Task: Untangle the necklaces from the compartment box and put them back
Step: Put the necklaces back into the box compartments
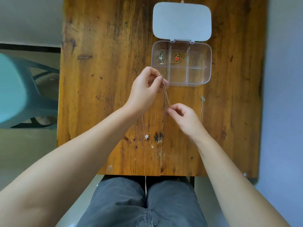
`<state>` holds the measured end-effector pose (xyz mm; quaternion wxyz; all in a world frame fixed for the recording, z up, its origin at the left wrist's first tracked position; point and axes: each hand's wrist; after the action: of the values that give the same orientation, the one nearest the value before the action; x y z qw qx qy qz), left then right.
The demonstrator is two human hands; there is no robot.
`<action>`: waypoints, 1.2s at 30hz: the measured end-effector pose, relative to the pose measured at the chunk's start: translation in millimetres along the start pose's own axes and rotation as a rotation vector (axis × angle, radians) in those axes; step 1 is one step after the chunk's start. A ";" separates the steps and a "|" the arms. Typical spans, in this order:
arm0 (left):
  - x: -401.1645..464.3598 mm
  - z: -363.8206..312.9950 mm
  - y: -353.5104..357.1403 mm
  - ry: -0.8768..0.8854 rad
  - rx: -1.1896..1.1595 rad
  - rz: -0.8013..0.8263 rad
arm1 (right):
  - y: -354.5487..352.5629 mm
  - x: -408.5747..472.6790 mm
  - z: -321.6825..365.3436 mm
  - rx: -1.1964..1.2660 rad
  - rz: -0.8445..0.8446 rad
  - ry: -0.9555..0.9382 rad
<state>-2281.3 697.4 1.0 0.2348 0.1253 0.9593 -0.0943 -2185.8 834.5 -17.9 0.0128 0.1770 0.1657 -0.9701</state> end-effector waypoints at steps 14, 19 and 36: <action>37.3 -11.4 -2.3 -0.054 0.297 -0.187 | -1.9 92.3 54.8 -0.122 -0.148 -0.009; 20.4 -4.8 1.6 0.135 0.443 -0.171 | -33.4 31.0 24.2 0.024 -0.369 0.029; 33.4 24.1 142.8 0.588 1.503 0.330 | -19.6 -103.2 -83.6 -0.539 -0.376 0.187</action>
<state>-2259.0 833.9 -53.2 -0.1617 0.4080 0.6320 -0.6387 -2062.4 876.8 -49.5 -0.1351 0.2220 0.4462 -0.8564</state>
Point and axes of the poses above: each hand's wrist, its own x-axis towards the middle knuckle, its own y-axis out of the palm, z = x × y, and after that the axes turned 13 degrees about -y, right-handed
